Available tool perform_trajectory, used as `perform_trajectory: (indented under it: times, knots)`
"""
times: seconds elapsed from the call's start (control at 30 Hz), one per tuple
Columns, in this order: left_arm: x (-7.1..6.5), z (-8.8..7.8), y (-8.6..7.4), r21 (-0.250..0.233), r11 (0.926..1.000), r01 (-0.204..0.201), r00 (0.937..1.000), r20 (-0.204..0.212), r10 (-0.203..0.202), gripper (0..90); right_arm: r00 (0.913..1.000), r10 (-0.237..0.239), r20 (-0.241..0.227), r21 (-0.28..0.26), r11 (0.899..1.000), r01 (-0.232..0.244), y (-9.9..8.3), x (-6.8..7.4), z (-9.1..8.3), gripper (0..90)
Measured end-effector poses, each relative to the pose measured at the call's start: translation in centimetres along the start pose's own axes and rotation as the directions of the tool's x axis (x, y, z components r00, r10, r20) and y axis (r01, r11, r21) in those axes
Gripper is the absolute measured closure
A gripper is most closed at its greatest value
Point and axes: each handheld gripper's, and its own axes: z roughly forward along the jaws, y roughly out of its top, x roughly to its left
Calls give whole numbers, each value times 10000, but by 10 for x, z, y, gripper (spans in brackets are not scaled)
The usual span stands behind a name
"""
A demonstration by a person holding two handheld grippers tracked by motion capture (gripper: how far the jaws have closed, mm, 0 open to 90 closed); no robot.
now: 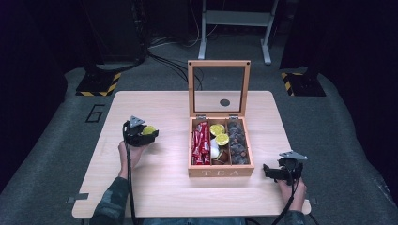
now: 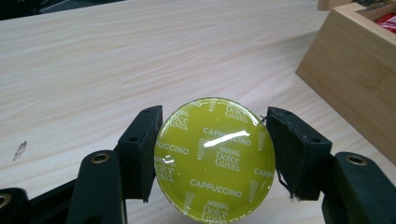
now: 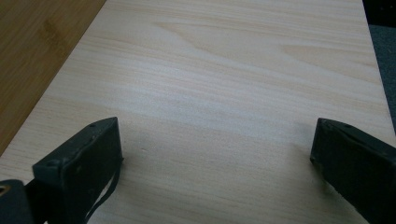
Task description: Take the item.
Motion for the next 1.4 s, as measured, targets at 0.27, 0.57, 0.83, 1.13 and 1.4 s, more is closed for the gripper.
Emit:
perform_trajectory:
  times: [0.27,0.57,0.83,1.13,1.4]
  knots:
    - [6,8,-6,-8,9989,468,9988,-146,-468,383,10000,-5,0,2,10000,5,0,0,0,14]
    - [14,14,-13,92,9958,906,9957,-200,-904,383,10000,-55,14,14,10000,55,0,0,0,14]
    - [18,19,-18,250,9949,979,9949,-273,-972,383,10000,-62,3,13,10000,62,0,0,0,14]
    - [20,25,-22,471,9925,1128,9934,-276,-1116,383,10000,-60,4,15,10000,60,0,0,0,14]
    - [21,26,-23,417,9910,1270,9917,-235,-1261,382,10000,-59,4,14,10000,59,0,0,0,14]
